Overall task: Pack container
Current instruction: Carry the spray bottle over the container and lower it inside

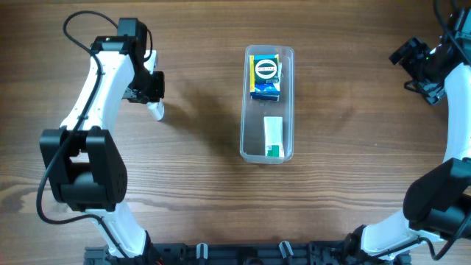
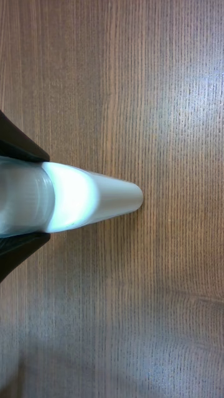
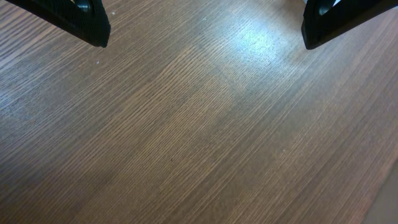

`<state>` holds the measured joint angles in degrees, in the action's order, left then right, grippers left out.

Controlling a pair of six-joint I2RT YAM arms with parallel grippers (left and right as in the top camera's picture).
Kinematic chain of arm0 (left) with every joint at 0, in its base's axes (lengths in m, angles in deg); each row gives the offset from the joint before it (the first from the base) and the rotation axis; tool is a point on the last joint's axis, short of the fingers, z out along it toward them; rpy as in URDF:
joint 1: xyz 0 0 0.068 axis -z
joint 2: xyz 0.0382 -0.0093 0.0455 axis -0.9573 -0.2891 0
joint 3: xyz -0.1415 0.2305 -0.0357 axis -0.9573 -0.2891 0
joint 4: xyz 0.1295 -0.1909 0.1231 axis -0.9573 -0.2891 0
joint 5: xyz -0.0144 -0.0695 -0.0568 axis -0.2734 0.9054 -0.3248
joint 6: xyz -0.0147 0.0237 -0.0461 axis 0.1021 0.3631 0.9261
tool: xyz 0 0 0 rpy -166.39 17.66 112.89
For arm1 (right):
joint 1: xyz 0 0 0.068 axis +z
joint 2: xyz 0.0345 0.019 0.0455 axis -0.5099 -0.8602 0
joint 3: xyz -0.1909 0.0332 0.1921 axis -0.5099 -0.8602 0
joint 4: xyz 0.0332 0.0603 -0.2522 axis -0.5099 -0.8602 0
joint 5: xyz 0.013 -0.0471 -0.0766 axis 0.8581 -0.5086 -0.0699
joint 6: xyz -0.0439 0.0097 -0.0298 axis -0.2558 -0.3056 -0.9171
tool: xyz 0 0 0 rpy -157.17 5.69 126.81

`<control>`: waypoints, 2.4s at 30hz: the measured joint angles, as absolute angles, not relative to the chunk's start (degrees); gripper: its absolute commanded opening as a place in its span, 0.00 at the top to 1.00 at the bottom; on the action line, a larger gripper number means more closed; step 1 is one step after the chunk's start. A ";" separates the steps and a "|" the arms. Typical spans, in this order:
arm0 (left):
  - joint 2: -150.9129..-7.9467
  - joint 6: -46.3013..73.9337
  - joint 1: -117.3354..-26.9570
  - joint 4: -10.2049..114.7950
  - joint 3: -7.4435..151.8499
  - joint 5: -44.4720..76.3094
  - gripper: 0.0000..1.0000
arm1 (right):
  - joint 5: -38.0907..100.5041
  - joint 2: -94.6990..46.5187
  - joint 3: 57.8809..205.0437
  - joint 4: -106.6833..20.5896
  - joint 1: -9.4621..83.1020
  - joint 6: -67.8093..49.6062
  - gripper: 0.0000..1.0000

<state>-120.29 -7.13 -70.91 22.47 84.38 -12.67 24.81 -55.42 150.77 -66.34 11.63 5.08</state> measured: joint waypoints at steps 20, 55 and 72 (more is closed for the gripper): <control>-109.41 -0.82 -62.41 14.78 89.36 -8.54 0.75 | 24.81 -55.42 150.77 -66.34 11.63 5.08 0.00; -113.19 29.35 -31.24 19.98 89.49 -8.45 0.73 | 24.81 -55.42 150.77 -66.34 11.63 5.08 0.00; -121.82 29.80 -30.76 20.85 89.49 -10.11 0.67 | 24.81 -55.42 150.77 -66.34 11.63 5.08 0.00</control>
<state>-121.82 29.80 -30.76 20.85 89.49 -10.11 24.81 -55.42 150.77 -66.34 11.63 5.08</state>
